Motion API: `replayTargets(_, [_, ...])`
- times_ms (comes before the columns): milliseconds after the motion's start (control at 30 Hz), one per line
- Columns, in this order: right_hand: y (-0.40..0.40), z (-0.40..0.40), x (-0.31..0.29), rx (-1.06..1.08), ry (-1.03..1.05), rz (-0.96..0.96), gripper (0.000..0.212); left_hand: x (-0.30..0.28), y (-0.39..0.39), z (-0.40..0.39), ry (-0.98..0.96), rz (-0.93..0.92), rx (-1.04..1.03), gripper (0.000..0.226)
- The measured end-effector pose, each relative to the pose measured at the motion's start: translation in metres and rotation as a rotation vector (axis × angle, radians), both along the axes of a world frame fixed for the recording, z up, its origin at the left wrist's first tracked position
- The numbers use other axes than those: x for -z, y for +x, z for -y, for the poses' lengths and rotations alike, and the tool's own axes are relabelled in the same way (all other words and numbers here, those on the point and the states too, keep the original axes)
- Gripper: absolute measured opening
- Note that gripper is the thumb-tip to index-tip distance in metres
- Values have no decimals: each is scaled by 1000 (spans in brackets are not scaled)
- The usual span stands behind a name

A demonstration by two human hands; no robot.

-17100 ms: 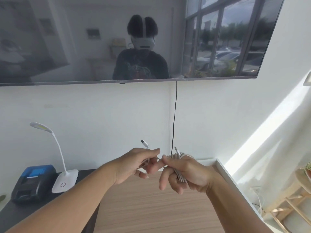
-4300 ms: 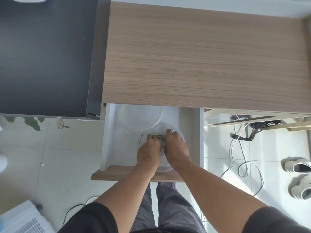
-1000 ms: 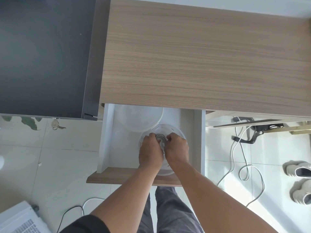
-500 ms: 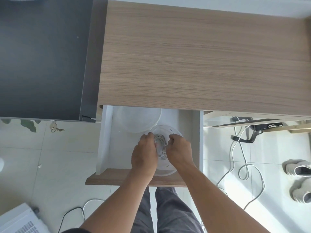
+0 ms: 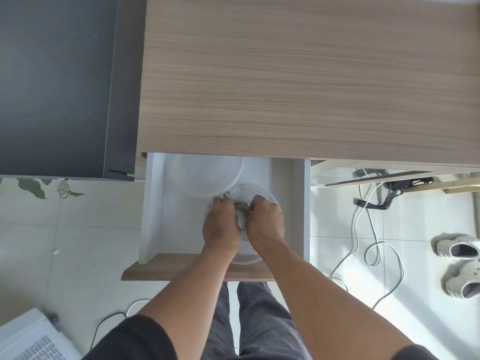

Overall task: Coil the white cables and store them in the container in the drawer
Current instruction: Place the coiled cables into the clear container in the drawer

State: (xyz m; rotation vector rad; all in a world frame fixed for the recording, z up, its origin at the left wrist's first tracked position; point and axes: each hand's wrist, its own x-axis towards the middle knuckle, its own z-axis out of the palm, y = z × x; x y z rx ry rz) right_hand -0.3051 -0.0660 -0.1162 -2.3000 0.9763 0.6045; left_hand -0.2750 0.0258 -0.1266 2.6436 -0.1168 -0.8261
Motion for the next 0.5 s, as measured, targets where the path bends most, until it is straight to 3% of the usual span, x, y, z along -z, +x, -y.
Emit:
replayTargets(333, [-3,2,-8,37,31,4,23,-16,-1,-2,48,73,84,31])
replayTargets(500, [-7,4,-17,-15,45,16,30,-31,-9,-7,49,105,82,14])
